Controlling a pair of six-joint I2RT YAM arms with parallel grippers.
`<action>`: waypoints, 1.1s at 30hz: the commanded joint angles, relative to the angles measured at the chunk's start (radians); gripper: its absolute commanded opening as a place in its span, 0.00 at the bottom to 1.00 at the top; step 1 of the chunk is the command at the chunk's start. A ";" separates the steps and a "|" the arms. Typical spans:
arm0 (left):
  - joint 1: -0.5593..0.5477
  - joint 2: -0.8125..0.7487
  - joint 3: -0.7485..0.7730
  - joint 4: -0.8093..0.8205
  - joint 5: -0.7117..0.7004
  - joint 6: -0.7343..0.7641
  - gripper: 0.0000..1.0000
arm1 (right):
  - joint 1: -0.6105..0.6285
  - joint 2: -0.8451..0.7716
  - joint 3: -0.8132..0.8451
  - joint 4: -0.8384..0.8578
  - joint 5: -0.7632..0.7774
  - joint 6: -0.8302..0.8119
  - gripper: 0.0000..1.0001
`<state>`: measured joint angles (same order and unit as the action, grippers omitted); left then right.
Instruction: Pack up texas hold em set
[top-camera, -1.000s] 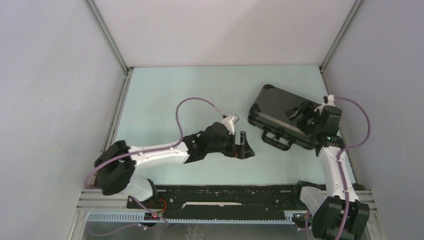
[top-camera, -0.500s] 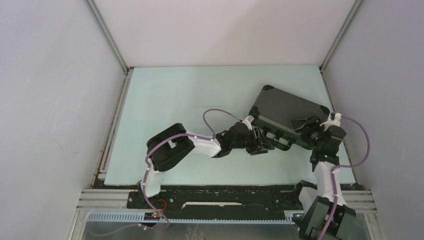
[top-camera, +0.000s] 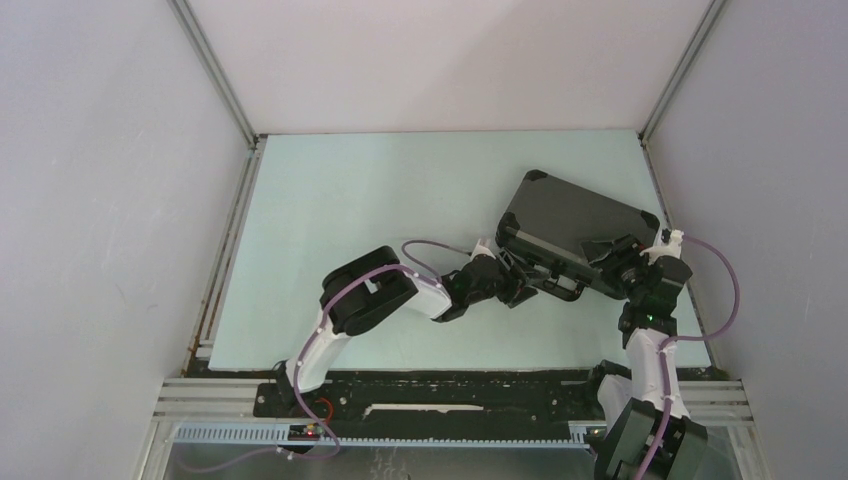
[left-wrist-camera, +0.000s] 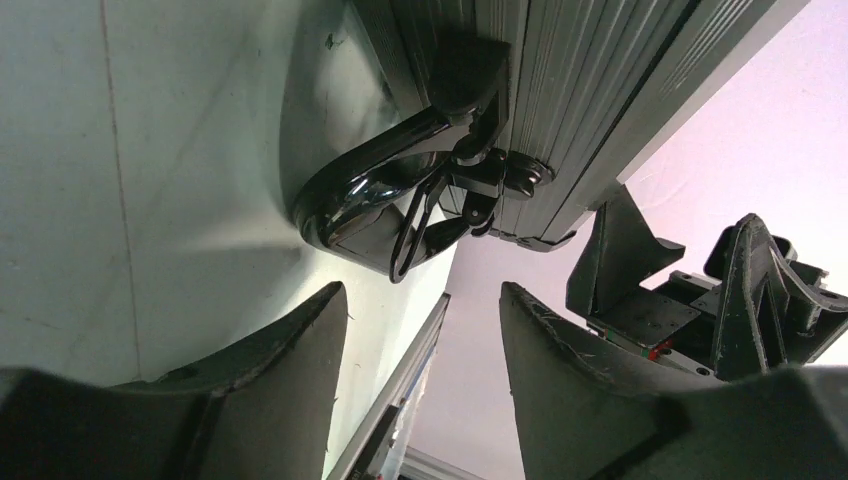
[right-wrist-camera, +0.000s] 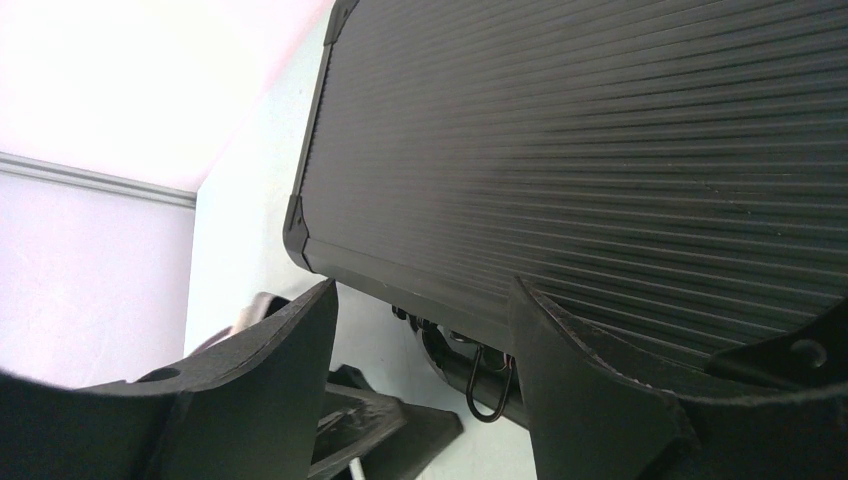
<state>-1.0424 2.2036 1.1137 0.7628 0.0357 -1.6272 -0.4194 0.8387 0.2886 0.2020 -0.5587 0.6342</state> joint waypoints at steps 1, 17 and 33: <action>-0.014 -0.013 0.041 0.010 -0.091 -0.035 0.60 | -0.003 0.019 -0.043 -0.112 0.021 -0.013 0.73; 0.002 0.083 0.140 0.020 0.022 -0.085 0.37 | -0.004 0.001 -0.026 -0.149 0.030 -0.038 0.73; 0.050 0.067 0.265 -0.131 0.068 0.086 0.30 | 0.009 0.008 -0.037 -0.117 0.023 -0.023 0.73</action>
<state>-1.0271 2.2833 1.2766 0.6605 0.0750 -1.6176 -0.4191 0.8280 0.2886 0.1925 -0.5575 0.6308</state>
